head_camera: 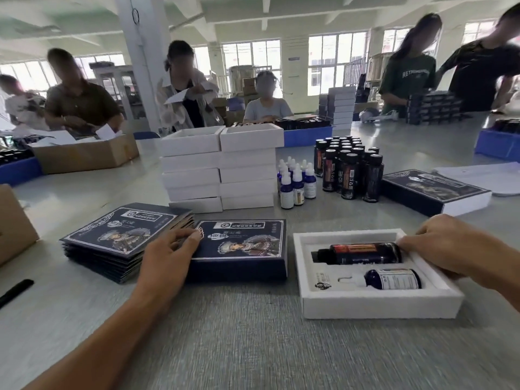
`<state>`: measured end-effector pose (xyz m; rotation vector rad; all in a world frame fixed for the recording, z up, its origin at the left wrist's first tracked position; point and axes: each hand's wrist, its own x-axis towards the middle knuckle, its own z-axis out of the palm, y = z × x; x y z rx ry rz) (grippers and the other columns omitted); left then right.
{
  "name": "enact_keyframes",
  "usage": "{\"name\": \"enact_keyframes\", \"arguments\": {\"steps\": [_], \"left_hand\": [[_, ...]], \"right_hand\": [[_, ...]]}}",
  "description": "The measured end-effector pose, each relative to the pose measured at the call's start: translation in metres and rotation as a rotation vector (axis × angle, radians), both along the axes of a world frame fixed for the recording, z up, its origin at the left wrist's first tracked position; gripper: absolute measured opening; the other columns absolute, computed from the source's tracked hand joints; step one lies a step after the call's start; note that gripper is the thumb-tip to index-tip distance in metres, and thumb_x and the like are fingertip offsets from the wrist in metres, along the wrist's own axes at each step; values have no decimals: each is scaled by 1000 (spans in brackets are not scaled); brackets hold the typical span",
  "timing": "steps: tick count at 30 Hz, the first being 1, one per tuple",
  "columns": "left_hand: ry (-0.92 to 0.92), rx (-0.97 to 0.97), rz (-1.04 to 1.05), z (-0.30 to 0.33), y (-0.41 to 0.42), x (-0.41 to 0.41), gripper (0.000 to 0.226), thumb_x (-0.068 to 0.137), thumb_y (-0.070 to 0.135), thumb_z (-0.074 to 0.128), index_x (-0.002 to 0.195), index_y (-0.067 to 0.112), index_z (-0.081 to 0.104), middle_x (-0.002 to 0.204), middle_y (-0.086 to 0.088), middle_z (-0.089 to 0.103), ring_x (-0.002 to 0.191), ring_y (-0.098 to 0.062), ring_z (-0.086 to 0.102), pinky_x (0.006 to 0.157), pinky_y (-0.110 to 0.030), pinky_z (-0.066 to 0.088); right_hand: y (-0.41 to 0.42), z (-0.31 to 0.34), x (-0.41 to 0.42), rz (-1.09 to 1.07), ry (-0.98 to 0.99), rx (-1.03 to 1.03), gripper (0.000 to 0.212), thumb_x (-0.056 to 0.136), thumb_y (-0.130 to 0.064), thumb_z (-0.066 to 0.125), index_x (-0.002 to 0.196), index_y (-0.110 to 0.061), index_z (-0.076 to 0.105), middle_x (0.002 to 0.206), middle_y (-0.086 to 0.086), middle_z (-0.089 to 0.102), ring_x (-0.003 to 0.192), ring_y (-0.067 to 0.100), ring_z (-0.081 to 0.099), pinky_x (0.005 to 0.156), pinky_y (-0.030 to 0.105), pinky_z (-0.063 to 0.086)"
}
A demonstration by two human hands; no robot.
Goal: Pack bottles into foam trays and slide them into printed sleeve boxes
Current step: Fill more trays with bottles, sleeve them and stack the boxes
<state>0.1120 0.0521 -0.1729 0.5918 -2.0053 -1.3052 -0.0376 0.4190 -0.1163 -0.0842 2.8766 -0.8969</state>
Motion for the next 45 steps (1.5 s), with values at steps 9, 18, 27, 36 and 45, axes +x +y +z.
{"name": "enact_keyframes", "arguments": {"steps": [9,18,27,36,45], "left_hand": [[-44,27,-23,1,0,1,10,95,30,60,98,31,69,99,2,68,87,-13,64,63,-20,43],[-26,-19,2,2,6,1,11,96,29,58,97,29,69,94,4,68,77,-7,63,50,-10,43],[19,-2,41,-1,6,-1,13,96,24,58,90,30,68,90,5,68,71,-1,61,51,-6,40],[37,-30,52,-6,3,-4,12,96,19,59,93,26,69,88,3,70,63,10,61,46,-5,40],[-58,-87,-20,-2,5,-1,10,96,26,58,98,28,67,92,6,70,82,-9,64,63,-20,44]], "right_hand": [[12,8,-1,-87,-79,-402,19,95,-26,60,92,-7,62,72,13,65,48,22,62,38,23,46],[-3,-5,2,-49,-144,-613,15,98,-21,55,104,-10,62,80,12,65,60,22,59,38,24,45],[-10,-14,5,174,-307,-656,13,97,-22,58,95,-10,63,59,5,66,48,15,60,44,28,48],[4,-10,-4,278,-332,-548,17,98,-24,56,91,-11,64,71,8,65,55,17,57,45,30,47],[4,-6,-2,326,-343,-510,26,100,-27,53,111,-7,67,85,12,72,57,16,62,45,26,49]]}}
